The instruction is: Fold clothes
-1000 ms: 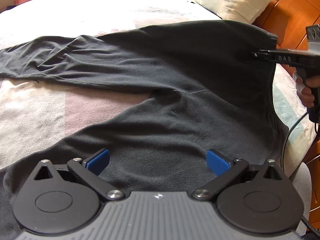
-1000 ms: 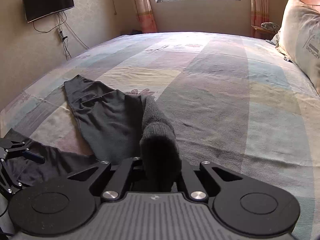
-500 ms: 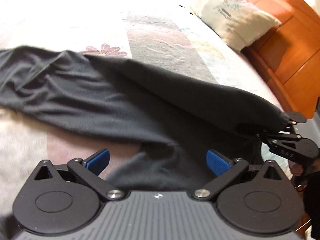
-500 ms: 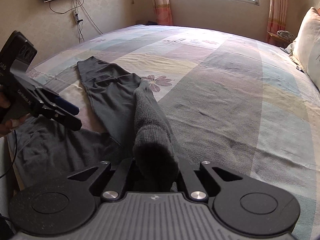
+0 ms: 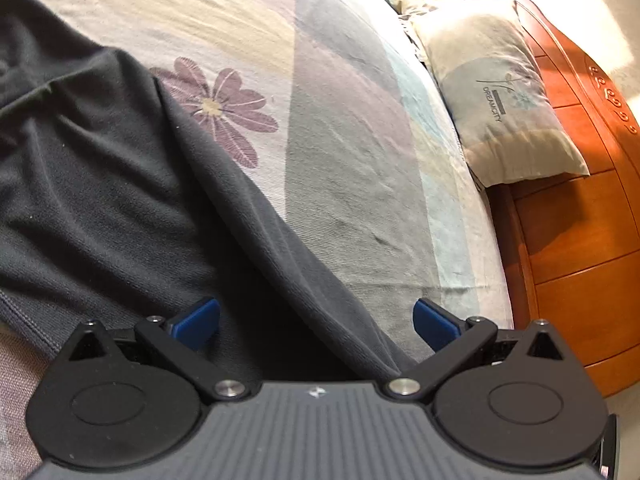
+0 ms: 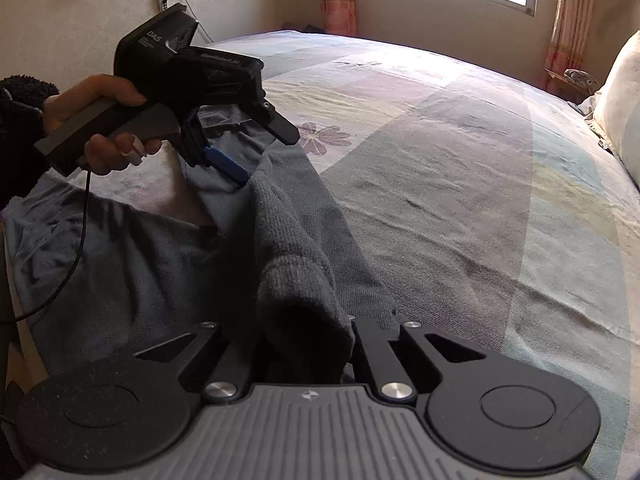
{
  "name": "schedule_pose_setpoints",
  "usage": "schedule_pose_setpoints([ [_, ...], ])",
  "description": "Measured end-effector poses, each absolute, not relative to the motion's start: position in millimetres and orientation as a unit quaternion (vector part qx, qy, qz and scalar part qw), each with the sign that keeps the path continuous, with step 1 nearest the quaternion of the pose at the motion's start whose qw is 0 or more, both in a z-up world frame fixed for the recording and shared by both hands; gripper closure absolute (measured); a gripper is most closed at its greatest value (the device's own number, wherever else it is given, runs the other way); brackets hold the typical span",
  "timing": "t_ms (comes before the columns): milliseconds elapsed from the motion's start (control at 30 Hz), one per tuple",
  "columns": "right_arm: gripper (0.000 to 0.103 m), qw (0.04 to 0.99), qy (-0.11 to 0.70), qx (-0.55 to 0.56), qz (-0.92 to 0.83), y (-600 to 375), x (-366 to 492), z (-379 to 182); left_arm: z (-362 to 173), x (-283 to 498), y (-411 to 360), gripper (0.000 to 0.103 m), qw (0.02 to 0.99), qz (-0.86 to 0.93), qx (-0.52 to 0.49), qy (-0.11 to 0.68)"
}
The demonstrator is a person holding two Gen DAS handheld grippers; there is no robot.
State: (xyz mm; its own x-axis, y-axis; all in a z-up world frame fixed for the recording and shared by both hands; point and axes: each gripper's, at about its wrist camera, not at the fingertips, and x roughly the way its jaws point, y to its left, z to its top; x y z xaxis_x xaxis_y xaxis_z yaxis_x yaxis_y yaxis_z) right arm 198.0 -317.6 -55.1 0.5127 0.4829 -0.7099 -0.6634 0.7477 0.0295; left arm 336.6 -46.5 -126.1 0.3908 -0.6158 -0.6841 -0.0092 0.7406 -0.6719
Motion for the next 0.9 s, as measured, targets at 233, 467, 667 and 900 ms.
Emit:
schedule_pose_setpoints([
  [233, 0.096, 0.853, 0.379, -0.130, 0.336, -315, 190, -69, -138, 362, -37, 0.001, 0.764, -0.203, -0.364, 0.493],
  [467, 0.096, 0.851, 0.388, -0.117, 0.333, -320, 192, -73, -159, 377, -21, 0.008, 0.752, -0.206, -0.435, 0.450],
  [667, 0.095, 0.851, 0.394, -0.109, 0.329, -323, 193, -77, -171, 373, 0, 0.044, 0.750, -0.188, -0.453, 0.444],
  [900, 0.093, 0.849, 0.391, -0.134, 0.329, -317, 184, -81, -174, 385, 0, 0.047, 0.721, -0.150, -0.483, 0.474],
])
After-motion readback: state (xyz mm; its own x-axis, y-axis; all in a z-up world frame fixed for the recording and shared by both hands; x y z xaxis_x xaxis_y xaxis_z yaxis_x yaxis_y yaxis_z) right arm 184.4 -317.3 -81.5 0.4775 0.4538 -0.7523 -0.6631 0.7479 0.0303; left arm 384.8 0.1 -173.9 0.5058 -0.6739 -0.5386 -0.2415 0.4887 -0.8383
